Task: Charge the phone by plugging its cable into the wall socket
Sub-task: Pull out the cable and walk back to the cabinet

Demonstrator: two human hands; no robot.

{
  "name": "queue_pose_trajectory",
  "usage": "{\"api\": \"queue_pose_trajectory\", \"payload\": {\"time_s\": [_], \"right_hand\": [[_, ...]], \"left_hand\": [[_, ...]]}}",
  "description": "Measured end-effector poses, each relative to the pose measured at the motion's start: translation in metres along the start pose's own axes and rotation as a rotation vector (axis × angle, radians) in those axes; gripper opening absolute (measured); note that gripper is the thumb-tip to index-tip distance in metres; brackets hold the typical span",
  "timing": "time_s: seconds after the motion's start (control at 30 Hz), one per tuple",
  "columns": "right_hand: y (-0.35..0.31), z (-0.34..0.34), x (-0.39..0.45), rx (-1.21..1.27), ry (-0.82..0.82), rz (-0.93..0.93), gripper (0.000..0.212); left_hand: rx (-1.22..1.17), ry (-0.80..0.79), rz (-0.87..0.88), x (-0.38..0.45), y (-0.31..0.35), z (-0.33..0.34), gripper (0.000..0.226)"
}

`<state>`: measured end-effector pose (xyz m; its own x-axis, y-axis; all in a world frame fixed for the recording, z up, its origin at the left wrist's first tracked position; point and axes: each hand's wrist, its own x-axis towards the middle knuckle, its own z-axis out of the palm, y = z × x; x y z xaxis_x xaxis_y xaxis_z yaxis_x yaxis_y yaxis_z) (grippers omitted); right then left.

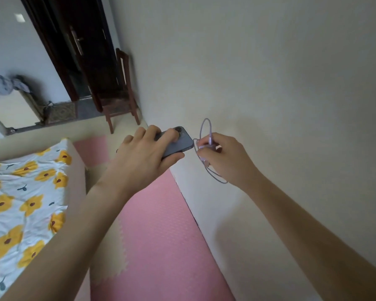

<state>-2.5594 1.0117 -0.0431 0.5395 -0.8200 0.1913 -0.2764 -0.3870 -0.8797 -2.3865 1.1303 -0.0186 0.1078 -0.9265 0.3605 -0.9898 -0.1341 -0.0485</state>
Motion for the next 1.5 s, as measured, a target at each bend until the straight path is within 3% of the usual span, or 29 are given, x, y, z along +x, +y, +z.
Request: {"api": "queue_pose_trajectory", "payload": {"time_s": [0.37, 0.8, 1.27, 1.5], "right_hand": [[0.012, 0.071, 0.168, 0.023, -0.068, 0.029, 0.011], [-0.002, 0.140, 0.419, 0.051, -0.171, -0.044, 0.024], [0.011, 0.221, 0.584, 0.017, -0.258, -0.048, 0.020], [-0.004, 0.289, 0.685, 0.043, -0.380, -0.072, 0.020]], "left_hand": [[0.032, -0.027, -0.136, 0.088, -0.101, 0.054, 0.054], [0.112, 0.051, -0.251, 0.265, -0.241, 0.092, 0.054], [0.079, 0.010, -0.327, 0.368, -0.370, 0.162, 0.048], [0.082, 0.023, -0.326, 0.424, -0.479, 0.190, 0.047]]}}
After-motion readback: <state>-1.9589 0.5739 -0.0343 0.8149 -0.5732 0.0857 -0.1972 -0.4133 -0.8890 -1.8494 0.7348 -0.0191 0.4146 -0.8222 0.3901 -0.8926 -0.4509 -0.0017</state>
